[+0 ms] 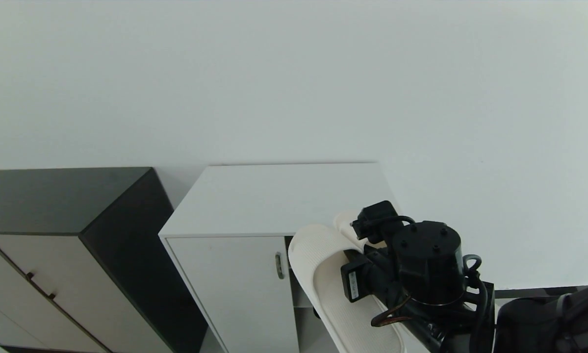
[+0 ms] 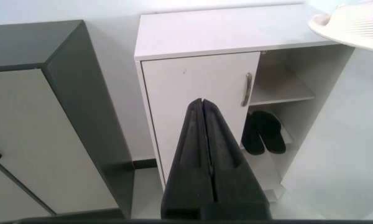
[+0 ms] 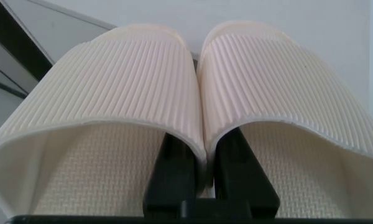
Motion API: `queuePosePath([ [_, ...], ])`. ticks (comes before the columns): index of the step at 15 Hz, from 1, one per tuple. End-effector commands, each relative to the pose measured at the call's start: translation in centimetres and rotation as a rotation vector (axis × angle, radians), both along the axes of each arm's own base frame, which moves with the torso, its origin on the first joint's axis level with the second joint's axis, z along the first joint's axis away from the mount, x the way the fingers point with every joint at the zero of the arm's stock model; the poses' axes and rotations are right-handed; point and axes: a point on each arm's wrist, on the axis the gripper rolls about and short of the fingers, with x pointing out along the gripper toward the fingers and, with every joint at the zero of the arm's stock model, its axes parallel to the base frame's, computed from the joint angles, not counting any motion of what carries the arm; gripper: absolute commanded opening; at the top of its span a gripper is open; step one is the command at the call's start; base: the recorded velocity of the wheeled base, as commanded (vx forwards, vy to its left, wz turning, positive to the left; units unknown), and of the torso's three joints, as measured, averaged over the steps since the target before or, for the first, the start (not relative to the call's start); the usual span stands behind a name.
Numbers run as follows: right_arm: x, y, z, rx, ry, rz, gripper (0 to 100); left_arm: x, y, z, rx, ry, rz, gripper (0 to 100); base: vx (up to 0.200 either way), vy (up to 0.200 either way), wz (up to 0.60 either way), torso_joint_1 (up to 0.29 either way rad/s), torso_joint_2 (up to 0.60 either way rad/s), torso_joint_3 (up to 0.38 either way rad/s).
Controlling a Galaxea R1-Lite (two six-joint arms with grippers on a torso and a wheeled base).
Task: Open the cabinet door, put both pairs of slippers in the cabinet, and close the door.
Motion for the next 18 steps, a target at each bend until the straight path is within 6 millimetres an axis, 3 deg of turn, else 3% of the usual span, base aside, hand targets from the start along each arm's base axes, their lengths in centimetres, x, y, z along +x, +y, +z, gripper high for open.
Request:
queuePosePath([
  [1, -0.07, 0.00, -0.04, -0.004, 0.000, 0.001, 0, 0.00, 0.00, 0.00, 0.000, 0.000, 0.000, 0, 0.000, 0.000, 0.00, 0.000, 0.00, 0.000],
  [7, -0.19, -0.08, -0.17, -0.010, 0.003, 0.004, 0, 0.00, 0.00, 0.00, 0.000, 0.000, 0.000, 0, 0.000, 0.000, 0.00, 0.000, 0.00, 0.000],
  [18, -0.41, 0.12, -0.38, -0.015, 0.007, 0.013, 0, 0.00, 0.00, 0.00, 0.000, 0.000, 0.000, 0, 0.000, 0.000, 0.00, -0.162, 0.38, 0.208],
])
